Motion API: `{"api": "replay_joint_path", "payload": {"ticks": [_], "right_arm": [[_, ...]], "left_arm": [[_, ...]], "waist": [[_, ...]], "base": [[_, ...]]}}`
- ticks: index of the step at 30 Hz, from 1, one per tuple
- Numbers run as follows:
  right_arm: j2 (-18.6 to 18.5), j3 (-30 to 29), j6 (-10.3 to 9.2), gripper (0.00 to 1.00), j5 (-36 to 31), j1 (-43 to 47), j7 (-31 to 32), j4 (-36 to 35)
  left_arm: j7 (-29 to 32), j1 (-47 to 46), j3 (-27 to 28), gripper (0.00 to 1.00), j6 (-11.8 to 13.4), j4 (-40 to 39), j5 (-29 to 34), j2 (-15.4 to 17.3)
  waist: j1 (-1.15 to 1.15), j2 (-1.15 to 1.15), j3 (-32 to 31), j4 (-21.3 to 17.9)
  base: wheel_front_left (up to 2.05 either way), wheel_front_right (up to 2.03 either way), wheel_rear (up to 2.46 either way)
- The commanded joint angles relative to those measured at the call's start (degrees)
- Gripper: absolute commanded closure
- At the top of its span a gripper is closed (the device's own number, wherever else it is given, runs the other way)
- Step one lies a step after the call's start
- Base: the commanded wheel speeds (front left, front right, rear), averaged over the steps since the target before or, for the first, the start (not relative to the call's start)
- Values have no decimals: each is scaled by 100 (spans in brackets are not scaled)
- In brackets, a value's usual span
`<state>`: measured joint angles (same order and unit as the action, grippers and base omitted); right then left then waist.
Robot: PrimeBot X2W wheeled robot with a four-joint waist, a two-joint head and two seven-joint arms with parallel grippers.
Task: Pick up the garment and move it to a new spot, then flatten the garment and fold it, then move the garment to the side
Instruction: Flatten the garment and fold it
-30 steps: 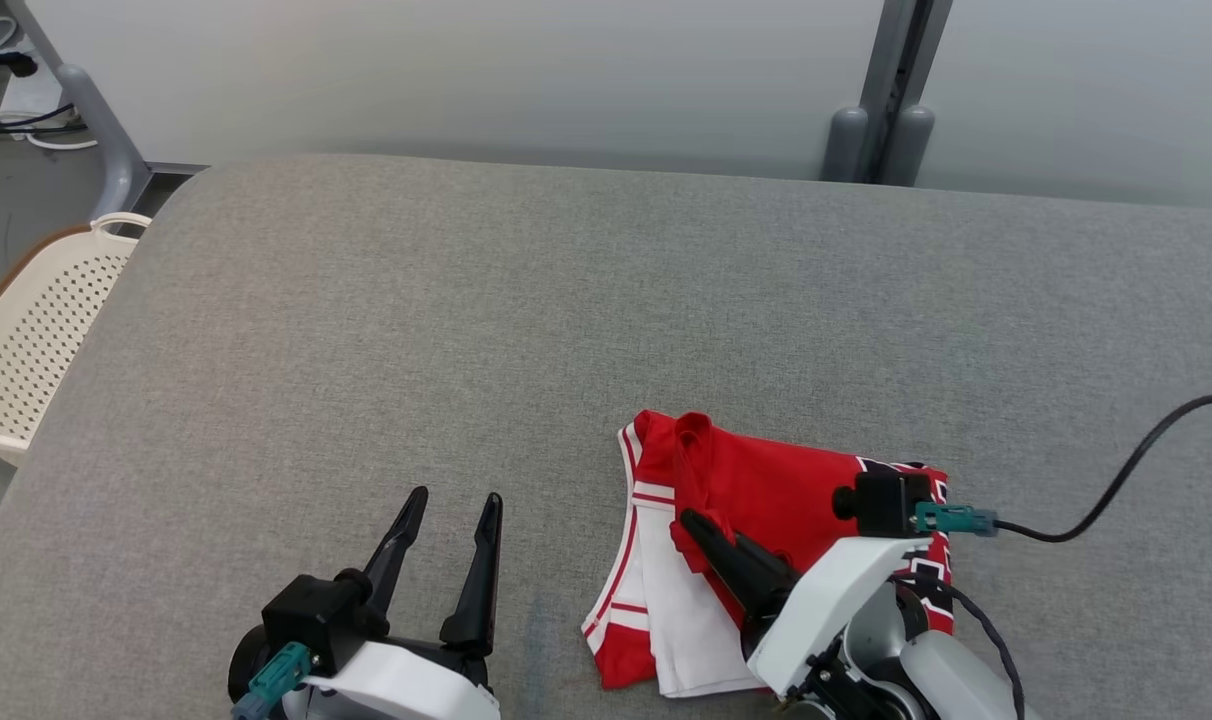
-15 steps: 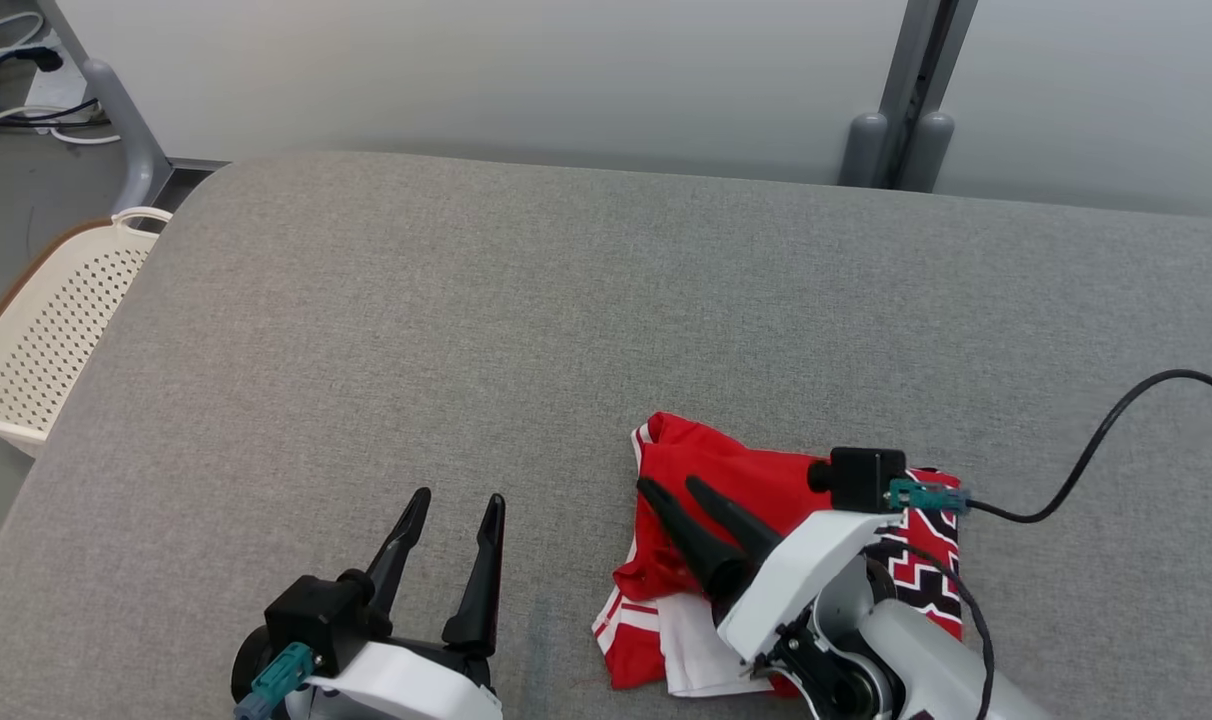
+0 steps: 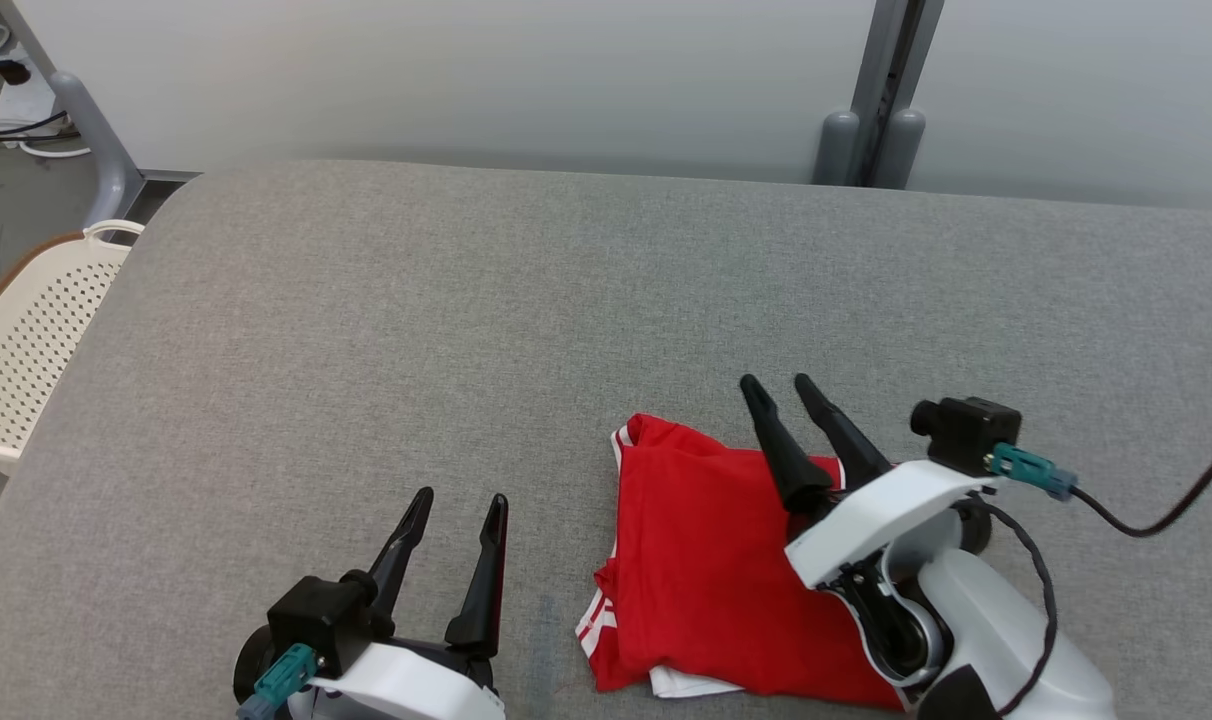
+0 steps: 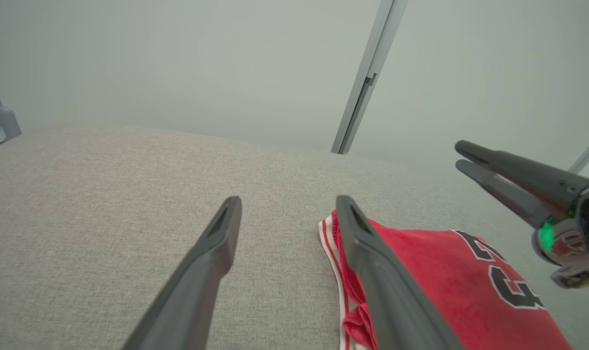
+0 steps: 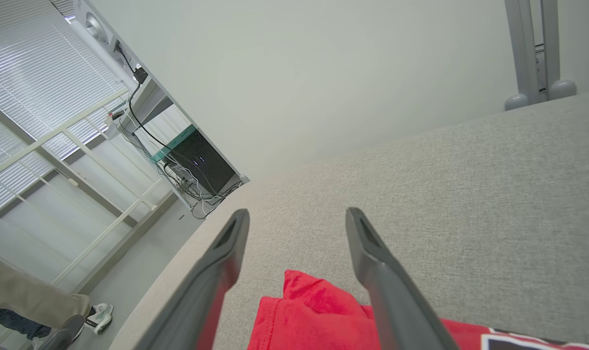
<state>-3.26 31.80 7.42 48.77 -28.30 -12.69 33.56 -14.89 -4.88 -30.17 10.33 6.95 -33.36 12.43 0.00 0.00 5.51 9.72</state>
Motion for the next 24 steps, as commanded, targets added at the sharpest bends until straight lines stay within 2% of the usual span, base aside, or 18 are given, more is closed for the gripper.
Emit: {"api": "replay_joint_path", "payload": {"ticks": [1, 9, 17, 18, 19, 24], "right_arm": [[-61, -163, 13, 0, -151, 148, -57, -53], [-186, -793, 13, 0, -1044, 653, -159, -585], [-141, -1043, 13, 0, -1714, 1286, -185, -1045], [-110, -1079, 13, 11, -1800, 1436, -130, -1098], [-95, -1103, 13, 16, -1816, 1493, -109, -1129], [-57, -1325, 13, 3, -2057, 1713, -138, -1189]], "left_arm": [[-27, 2, 8, 0, 12, -8, 43, 37], [-11, 45, -53, 0, 22, 16, 51, 63], [-4, 66, -90, 0, 9, 34, 25, 78], [8, 62, -108, 0, -1, 44, 20, 86], [12, 57, -115, 0, -5, 46, 19, 88], [21, 85, -132, 0, 18, 54, 11, 118]], "waist": [[0, 0, -8, -19], [0, 0, -63, -70], [0, 0, -116, -58], [0, 0, -130, -42], [0, 0, -138, -30], [0, 0, -189, 0]], "base": [[0, 0, 0], [0, 0, 0], [0, 0, 0], [0, 0, 0], [0, 0, 0], [0, 0, 0]]}}
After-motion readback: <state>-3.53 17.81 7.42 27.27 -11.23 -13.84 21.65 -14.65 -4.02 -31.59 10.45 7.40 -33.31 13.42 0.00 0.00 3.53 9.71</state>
